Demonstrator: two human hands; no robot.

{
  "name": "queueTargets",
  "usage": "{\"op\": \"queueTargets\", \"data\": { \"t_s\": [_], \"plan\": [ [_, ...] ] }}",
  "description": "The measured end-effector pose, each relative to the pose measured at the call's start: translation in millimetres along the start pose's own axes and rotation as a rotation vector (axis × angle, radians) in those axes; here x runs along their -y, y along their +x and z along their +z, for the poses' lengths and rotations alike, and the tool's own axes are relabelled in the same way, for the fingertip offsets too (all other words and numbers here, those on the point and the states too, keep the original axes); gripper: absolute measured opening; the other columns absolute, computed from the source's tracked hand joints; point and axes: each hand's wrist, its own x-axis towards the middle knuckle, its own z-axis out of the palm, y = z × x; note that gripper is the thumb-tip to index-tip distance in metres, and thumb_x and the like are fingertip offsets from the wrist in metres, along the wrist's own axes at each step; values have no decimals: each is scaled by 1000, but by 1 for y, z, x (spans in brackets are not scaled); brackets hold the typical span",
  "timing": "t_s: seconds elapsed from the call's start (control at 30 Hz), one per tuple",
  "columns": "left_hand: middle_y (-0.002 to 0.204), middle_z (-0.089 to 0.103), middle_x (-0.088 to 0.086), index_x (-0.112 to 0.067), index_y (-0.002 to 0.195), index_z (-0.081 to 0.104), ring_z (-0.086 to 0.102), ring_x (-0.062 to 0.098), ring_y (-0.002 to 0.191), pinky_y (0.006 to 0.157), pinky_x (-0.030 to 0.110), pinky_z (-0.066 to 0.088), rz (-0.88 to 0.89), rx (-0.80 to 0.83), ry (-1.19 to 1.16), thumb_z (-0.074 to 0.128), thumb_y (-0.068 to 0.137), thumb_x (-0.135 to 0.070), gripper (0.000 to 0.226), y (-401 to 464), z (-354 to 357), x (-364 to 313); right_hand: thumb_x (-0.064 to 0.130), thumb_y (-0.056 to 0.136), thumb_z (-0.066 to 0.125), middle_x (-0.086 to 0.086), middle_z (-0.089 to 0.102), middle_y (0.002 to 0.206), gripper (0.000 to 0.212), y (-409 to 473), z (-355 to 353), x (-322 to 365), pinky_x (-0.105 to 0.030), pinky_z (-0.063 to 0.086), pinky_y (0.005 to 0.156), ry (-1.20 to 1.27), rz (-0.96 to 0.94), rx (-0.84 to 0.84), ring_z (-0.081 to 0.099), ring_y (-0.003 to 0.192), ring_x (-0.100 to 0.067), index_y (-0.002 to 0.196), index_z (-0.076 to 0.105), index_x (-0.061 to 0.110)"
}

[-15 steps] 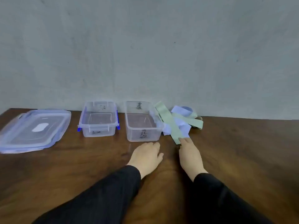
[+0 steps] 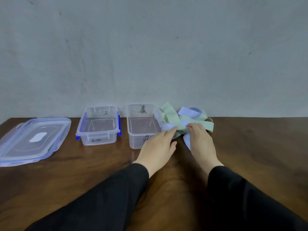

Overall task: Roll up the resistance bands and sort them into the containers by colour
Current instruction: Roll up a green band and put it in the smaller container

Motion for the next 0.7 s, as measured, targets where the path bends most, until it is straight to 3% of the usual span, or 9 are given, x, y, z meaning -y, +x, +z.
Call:
{"op": "queueTargets", "data": {
  "t_s": [0.07, 0.13, 0.2, 0.27, 0.4, 0.47, 0.53, 0.6, 0.7],
  "plan": [
    [119, 58, -4, -34, 148, 22, 60, 22, 98, 73, 43, 54, -3, -24, -30, 46, 99, -36, 55, 29, -5, -9, 4, 93, 49, -7, 60, 117, 31, 16, -14, 4, -26, 45, 82, 65, -119, -56, 61, 103, -24, 120, 62, 8],
    [110, 58, -4, -31, 139, 37, 59, 22, 94, 71, 42, 53, 0, -42, -34, 47, 98, -34, 42, 56, -12, -17, -2, 93, 53, -4, 64, 110, 26, 30, -25, 10, -14, 41, 78, 111, -190, -127, 61, 99, -18, 113, 66, 9],
    [90, 57, -4, -21, 113, 57, 58, 23, 83, 68, 40, 51, -9, -69, -73, 48, 99, -32, 21, 75, -24, -24, 7, 99, 53, 2, 64, 103, 18, 37, -37, 21, -8, 40, 74, 244, -149, -165, 59, 91, -9, 109, 66, 12],
    [76, 57, -1, -15, 92, 59, 55, 23, 72, 63, 36, 47, -50, -102, -203, 50, 98, -27, 17, 86, -38, -30, 17, 99, 55, 6, 60, 111, 20, 39, -44, 27, -11, 42, 76, 369, -108, -223, 55, 88, -2, 118, 62, 17],
    [67, 59, 2, -17, 77, 55, 46, 16, 60, 57, 25, 39, -88, -164, -453, 56, 96, -27, 22, 87, -78, -43, 37, 87, 71, 16, 42, 140, 75, 33, -41, 33, -22, 40, 99, 588, 80, -181, 47, 121, -4, 149, 28, 31],
    [74, 63, 9, -13, 78, 57, 53, 24, 68, 63, 30, 44, -88, -181, -484, 56, 95, -28, 23, 80, -100, -53, 36, 85, 74, 24, 47, 133, 86, 27, -35, 43, -17, 42, 96, 755, 184, -31, 45, 121, 9, 152, 20, 33],
    [76, 65, 10, -9, 81, 60, 57, 28, 74, 70, 37, 48, -80, -222, -502, 57, 94, -26, 22, 74, -122, -60, 33, 86, 73, 20, 62, 108, 57, 21, -33, 58, -14, 49, 75, 818, 202, 29, 60, 101, 4, 135, 45, 26],
    [76, 66, 10, -9, 83, 63, 60, 31, 77, 74, 44, 52, -73, -274, -488, 57, 93, -26, 20, 68, -146, -60, 35, 85, 72, 7, 67, 91, 28, 11, -34, 77, -26, 51, 71, 845, 206, 23, 64, 86, -9, 106, 60, 21],
    [76, 63, 16, -7, 83, 63, 57, 34, 73, 70, 45, 52, -87, -321, -417, 58, 92, -27, 22, 56, -181, -49, 40, 82, 74, -9, 64, 80, 33, -10, -38, 107, -32, 51, 65, 1022, 199, 110, 61, 70, -20, 97, 58, 17]
  ]
}}
